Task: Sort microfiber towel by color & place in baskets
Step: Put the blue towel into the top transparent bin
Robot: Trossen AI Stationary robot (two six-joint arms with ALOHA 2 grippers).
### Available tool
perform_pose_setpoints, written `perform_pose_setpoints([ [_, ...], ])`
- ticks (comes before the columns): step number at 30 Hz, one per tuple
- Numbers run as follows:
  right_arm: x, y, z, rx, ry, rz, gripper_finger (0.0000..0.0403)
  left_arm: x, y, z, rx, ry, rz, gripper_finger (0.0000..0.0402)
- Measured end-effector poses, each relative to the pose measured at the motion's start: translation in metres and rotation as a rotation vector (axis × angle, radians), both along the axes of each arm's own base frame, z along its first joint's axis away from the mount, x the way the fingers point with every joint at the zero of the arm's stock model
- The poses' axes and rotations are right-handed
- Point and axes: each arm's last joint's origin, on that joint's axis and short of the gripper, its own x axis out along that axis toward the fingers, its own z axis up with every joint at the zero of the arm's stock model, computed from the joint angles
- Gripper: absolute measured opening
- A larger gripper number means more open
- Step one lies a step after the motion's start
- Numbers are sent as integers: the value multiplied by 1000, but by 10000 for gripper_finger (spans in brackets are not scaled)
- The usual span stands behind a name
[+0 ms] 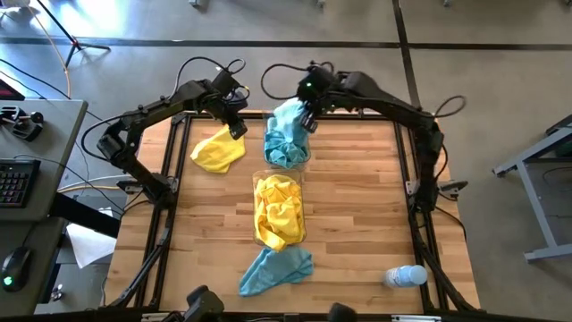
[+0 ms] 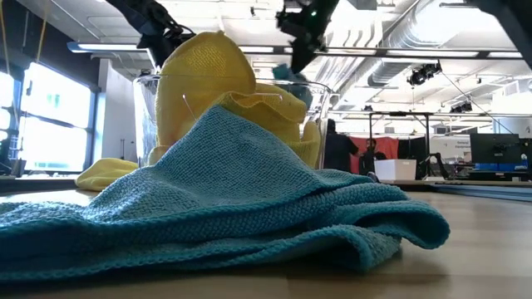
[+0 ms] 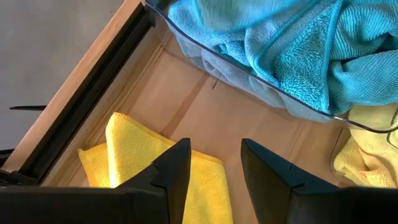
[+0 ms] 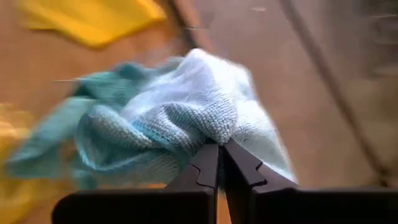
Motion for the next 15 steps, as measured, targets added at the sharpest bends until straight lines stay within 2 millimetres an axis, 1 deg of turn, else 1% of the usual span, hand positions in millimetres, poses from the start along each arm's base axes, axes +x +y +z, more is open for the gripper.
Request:
perform_pose_setpoints([
  [2, -10, 2, 9, -62, 23, -63, 2, 0, 0, 0, 0, 0, 0, 131],
  [4, -11, 2, 12, -84, 20, -53, 2, 0, 0, 0, 0, 0, 0, 131],
  [7, -3, 2, 13, -37, -67, 50, 1, 0, 0, 0, 1, -1, 0, 131],
  [10, 12, 3, 14, 58, -214, 213, 1, 0, 0, 0, -2, -3, 7, 131],
  [12, 20, 3, 14, 94, -288, 283, 1, 0, 0, 0, -5, -5, 16, 131],
  [15, 19, 3, 12, 152, -295, 266, 1, 1, -1, 0, -8, -6, 18, 131],
])
